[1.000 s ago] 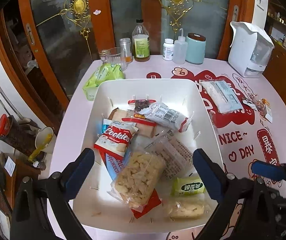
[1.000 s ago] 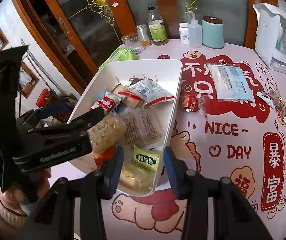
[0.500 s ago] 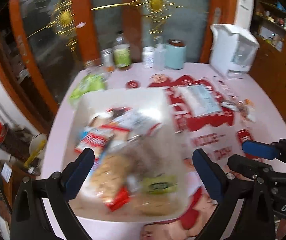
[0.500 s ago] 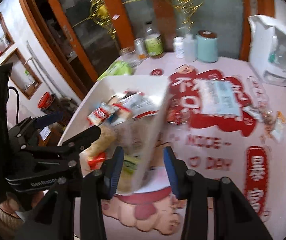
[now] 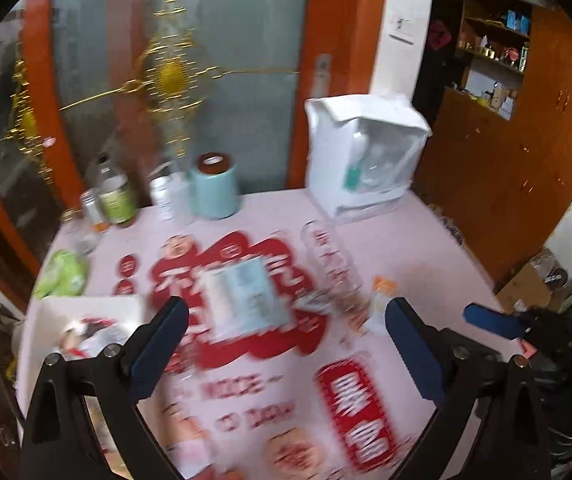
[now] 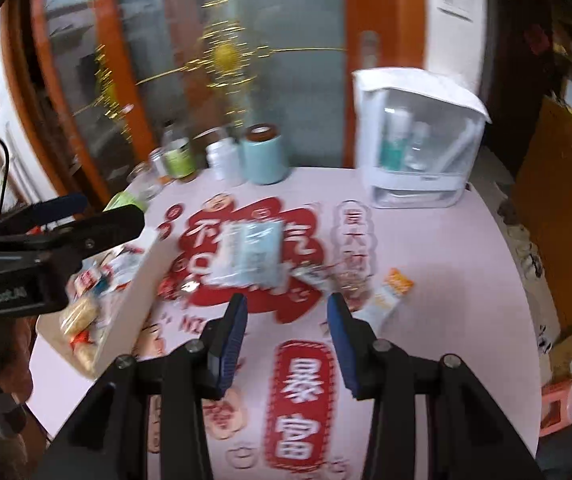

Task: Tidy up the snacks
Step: 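Move both tools from the tray back over the remaining snacks, then grasp the clear bag of brown nuts with left tool while right grasps the orange OATS bar, then carry the nut bag and OATS bar over the white tray, then open both tools to drop the nut bag and OATS bar into the tray, then move both tools from the tray to the blue bag and chocolate bar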

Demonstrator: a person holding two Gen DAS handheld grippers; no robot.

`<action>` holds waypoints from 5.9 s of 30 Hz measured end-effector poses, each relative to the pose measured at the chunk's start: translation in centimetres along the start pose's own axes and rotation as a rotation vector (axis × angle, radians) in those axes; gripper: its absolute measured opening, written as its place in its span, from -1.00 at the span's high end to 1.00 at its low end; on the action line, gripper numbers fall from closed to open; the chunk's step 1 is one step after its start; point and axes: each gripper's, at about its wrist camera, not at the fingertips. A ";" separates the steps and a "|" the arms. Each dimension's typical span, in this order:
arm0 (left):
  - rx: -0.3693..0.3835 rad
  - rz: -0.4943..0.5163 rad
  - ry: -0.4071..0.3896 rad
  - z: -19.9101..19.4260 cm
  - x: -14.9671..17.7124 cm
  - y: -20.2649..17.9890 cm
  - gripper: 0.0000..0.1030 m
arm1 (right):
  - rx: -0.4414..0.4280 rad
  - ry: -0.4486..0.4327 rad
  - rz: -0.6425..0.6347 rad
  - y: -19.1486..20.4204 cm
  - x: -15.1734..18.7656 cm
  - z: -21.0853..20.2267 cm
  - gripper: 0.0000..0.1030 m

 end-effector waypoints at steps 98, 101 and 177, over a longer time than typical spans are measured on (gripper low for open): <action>-0.389 -0.261 0.080 -10.9 16.1 26.2 0.06 | -0.354 0.041 -0.233 29.0 4.6 4.8 0.69; -0.392 -0.287 0.079 -11.1 16.6 29.5 0.06 | -0.332 0.066 -0.235 31.6 4.1 6.7 0.69; -0.095 -0.039 0.194 7.9 -6.7 8.4 -1.00 | 0.092 0.079 -0.166 3.0 -13.2 6.2 -0.19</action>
Point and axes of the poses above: each gripper's, at about its wrist camera, not at the fingertips, and z roughly the way its jaws point, y to its left, x to its underside, and after that the axes turned 4 degrees about -y, right-handed
